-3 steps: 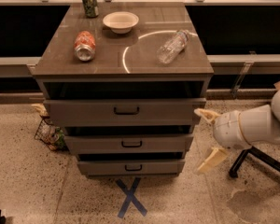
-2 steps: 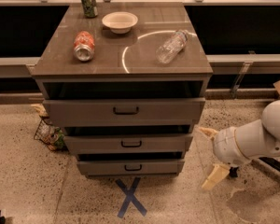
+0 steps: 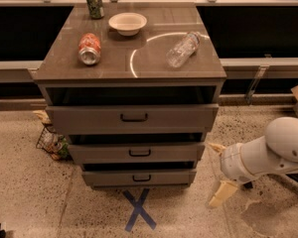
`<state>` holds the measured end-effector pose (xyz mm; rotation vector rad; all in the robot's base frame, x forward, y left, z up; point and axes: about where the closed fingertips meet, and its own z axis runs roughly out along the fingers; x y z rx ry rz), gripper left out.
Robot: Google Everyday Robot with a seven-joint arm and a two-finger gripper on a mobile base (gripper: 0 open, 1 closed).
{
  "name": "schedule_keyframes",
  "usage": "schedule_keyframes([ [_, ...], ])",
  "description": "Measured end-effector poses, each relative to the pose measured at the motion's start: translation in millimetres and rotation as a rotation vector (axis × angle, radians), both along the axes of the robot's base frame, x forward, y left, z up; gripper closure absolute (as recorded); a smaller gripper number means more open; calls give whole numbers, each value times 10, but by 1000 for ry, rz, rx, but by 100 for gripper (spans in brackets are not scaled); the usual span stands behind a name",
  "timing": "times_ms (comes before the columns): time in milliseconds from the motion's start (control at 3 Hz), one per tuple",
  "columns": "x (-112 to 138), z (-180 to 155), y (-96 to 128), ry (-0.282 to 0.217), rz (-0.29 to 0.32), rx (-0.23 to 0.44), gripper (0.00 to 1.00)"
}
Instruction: Open bottom drawer
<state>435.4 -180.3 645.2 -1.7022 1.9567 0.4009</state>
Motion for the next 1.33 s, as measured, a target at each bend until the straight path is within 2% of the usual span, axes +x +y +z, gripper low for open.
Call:
schedule_keyframes([
  [333, 227, -684, -61, -2, -9, -77, 0],
  [667, 402, -1370, -74, 11, 15, -96, 0],
  [1000, 436, -1966, -42, 55, 79, -123, 0],
  [1333, 503, -2506, 60, 74, 115, -123, 0],
])
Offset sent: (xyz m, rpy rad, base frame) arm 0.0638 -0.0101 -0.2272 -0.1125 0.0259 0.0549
